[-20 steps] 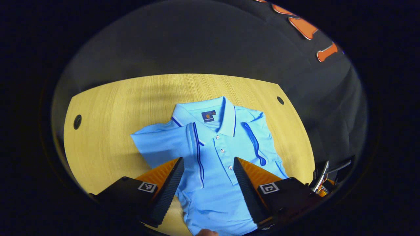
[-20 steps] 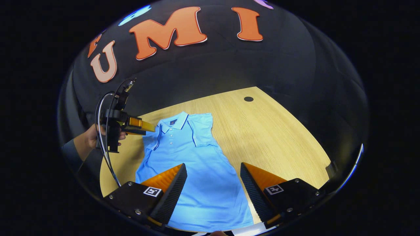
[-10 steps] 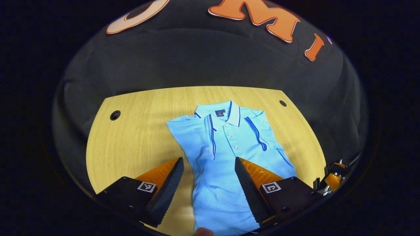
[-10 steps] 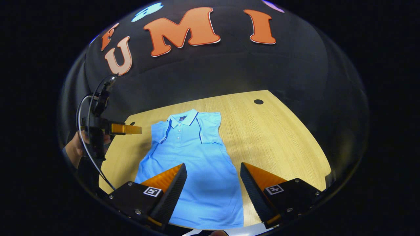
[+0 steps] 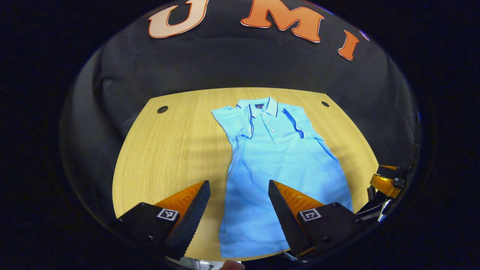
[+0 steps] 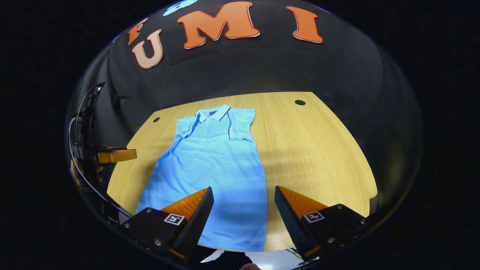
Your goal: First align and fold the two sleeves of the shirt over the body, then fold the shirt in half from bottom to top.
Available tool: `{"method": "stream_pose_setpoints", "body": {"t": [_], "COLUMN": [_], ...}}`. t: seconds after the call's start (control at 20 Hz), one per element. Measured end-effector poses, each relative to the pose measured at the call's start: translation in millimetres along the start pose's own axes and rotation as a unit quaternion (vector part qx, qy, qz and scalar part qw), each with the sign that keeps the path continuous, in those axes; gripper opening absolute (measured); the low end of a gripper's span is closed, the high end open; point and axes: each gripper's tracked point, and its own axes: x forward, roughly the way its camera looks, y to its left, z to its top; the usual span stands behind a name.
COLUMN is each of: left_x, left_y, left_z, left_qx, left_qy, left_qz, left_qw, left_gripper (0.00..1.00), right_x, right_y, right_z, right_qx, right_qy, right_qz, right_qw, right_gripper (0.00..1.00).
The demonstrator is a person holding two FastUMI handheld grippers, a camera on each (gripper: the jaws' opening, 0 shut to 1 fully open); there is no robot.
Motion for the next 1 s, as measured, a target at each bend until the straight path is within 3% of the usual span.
{"method": "stream_pose_setpoints", "body": {"t": [0.65,0.85,1.0], "left_x": [-7,-1,0], "left_y": [7,17,18], "left_z": [-159,-182,-194], "left_qx": [-0.027,-0.019,-0.020], "left_qy": [0.093,0.102,0.102], "left_qz": [0.030,0.050,0.045], "left_qw": [0.995,0.993,0.994], "left_gripper": [1.00,1.00,1.00], "right_x": [9,15,17], "right_y": [-16,-18,-16], "right_z": [-101,-124,-141], "right_qx": [-0.019,-0.029,-0.019], "right_qy": [0.090,0.112,0.127], "right_qz": [-0.007,-0.014,-0.017], "right_qw": [0.996,0.993,0.992], "right_gripper": [0.99,0.99,0.99]}}
